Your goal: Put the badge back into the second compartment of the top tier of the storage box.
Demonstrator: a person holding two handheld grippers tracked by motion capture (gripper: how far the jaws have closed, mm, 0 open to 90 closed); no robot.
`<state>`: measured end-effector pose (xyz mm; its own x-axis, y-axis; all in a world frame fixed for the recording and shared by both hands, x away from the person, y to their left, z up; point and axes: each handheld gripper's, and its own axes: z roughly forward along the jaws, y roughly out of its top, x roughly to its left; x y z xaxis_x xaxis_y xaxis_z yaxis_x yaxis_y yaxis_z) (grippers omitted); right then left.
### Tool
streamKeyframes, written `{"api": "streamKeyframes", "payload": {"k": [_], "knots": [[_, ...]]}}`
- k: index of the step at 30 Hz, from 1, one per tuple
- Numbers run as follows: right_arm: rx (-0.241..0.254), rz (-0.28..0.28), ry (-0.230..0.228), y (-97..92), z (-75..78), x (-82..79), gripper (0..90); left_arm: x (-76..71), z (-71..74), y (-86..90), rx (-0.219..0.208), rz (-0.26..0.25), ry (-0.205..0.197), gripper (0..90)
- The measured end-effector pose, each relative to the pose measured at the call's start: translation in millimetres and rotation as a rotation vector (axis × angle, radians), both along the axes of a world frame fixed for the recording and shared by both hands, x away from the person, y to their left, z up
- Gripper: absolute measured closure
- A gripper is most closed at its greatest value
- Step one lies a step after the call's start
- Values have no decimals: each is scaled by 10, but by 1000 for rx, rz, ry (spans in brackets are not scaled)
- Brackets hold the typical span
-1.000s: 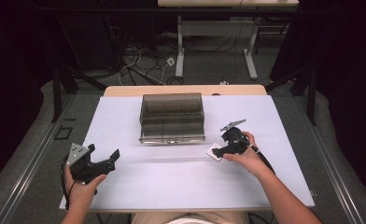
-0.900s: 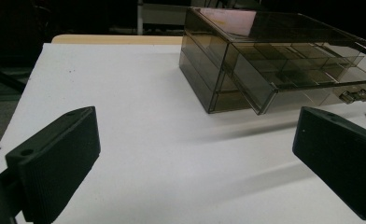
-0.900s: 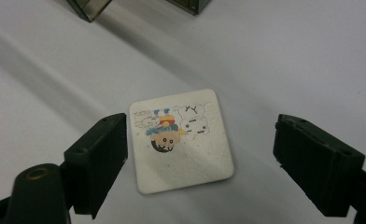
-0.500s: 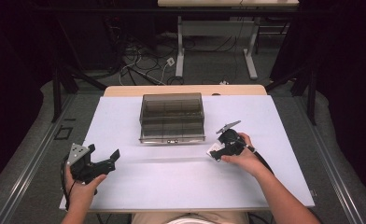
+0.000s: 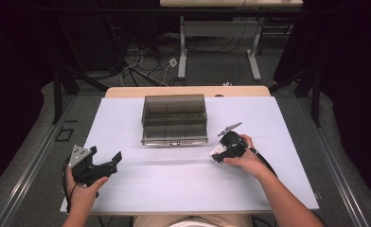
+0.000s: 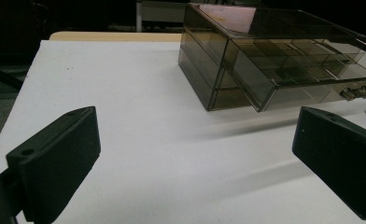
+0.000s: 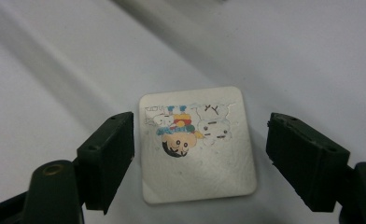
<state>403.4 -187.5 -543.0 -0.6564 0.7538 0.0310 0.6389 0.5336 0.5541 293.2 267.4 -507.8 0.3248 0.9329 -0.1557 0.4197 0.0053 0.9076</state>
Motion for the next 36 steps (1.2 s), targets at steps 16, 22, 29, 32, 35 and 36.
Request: {"api": "streamKeyframes", "payload": {"k": [16, 22, 29, 32, 35, 36], "knots": [[-13, 11, 7, 42, -47, -4, 263, 3, -3, -1, -3, -1, 6, 13], [-30, 12, 22, 49, -27, -22, 281, 5, -5, -3, -1, -1, 8, 13], [-29, 4, 18, 56, -29, -30, 289, 5, -5, -2, 0, -2, 7, 14], [-17, -2, 8, 62, -40, -33, 289, 6, -5, -2, 0, -1, 8, 14], [-33, -7, 19, 66, -29, -38, 288, 6, -5, -2, 0, -1, 9, 15], [-26, -12, 13, 69, -36, -39, 288, 5, -5, -2, 1, -1, 9, 15]]}}
